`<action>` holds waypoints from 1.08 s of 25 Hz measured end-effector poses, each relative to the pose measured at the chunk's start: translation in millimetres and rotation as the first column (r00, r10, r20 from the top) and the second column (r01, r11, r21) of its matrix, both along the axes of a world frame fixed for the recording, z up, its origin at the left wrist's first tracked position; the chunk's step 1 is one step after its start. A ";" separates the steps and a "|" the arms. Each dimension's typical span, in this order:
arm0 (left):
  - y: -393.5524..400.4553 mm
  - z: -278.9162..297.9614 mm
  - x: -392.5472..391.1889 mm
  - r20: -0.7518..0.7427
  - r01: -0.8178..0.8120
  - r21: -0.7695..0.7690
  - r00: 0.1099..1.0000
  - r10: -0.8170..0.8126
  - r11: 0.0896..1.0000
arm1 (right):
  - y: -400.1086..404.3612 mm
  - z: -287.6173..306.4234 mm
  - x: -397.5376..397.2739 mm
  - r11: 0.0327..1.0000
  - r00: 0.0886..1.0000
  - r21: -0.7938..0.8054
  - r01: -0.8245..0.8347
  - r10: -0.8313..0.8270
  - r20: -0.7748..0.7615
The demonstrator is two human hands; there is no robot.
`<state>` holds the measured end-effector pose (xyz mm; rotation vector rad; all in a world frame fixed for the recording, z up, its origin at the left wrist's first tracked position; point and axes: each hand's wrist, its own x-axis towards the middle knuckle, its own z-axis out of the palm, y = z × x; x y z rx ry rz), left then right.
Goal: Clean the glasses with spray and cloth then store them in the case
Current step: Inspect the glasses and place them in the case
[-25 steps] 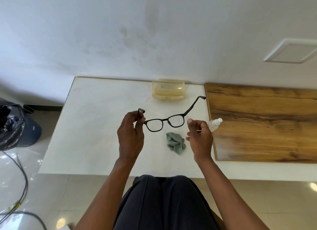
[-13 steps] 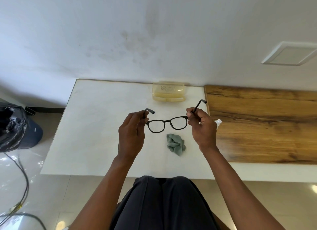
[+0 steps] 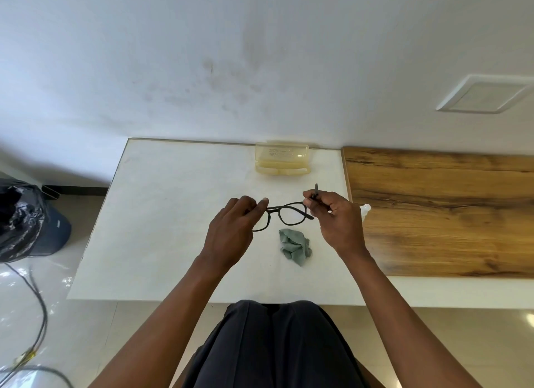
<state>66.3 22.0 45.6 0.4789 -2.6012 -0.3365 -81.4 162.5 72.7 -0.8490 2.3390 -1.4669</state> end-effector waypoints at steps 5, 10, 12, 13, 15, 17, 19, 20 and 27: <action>-0.1 -7.6 -2.3 0.056 -0.001 -0.045 0.998 0.004 0.999 | -1.2 1.0 4.4 1.000 0.999 0.003 -0.024 0.024 -0.032; 4.1 -0.2 -1.7 -0.017 -0.075 0.367 0.996 0.087 0.927 | -1.6 0.2 1.8 1.000 0.994 -0.019 0.008 -0.011 -0.112; 5.0 6.0 -1.8 -0.025 -0.197 0.586 0.965 0.261 0.786 | -2.2 -1.0 -0.5 0.999 0.990 -0.031 0.028 -0.032 -0.141; 4.1 7.6 -1.3 0.006 -0.250 0.700 0.938 0.345 0.669 | -2.5 -1.5 -1.4 0.999 0.986 -0.035 0.031 -0.036 -0.160; 1.3 9.8 0.3 0.084 -0.267 0.892 0.890 0.448 0.364 | -4.4 -1.0 -1.8 0.999 0.978 -0.042 0.022 -0.030 -0.209; -1.0 9.9 2.5 0.117 -0.208 0.968 0.870 0.479 0.141 | -6.4 -0.7 -1.9 0.999 0.948 -0.032 -0.013 0.002 -0.319; -1.8 12.4 2.8 0.125 -0.171 0.984 0.867 0.482 0.053 | -7.5 -1.5 -3.9 0.997 0.890 0.019 -0.074 0.075 -0.449; -1.7 15.3 2.3 0.121 -0.149 0.989 0.866 0.484 0.020 | -7.5 -2.3 -5.6 0.993 0.864 0.055 -0.105 0.118 -0.490; -2.9 33.9 -0.4 0.093 -0.012 0.985 0.881 0.463 -0.174 | -9.6 -11.4 -18.7 0.943 0.725 0.298 -0.146 0.307 -0.616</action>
